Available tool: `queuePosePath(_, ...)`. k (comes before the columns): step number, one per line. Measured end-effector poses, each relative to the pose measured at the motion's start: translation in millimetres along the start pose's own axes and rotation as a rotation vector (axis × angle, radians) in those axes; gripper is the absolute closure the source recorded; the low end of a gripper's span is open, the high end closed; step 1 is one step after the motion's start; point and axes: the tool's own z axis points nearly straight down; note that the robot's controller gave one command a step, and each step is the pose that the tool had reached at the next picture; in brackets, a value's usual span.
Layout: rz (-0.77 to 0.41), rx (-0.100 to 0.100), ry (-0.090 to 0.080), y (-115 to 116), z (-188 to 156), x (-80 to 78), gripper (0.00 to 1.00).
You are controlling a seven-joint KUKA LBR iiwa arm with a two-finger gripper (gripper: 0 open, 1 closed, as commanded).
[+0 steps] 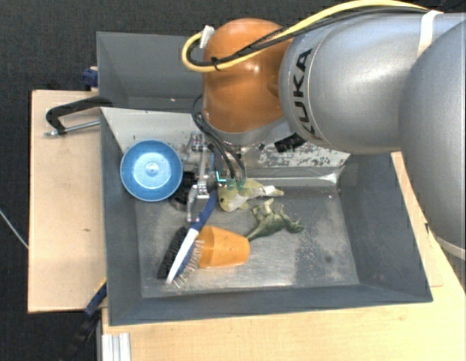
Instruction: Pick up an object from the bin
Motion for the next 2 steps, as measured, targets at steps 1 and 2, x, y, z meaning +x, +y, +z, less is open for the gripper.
queuePosePath(1, -0.375, -0.003, -0.03, -31.5, 97.8, -9.4, 0.0)
queuePosePath(2, -0.375, -0.003, -0.018, -32.3, 102.8, -6.5, 1.0)
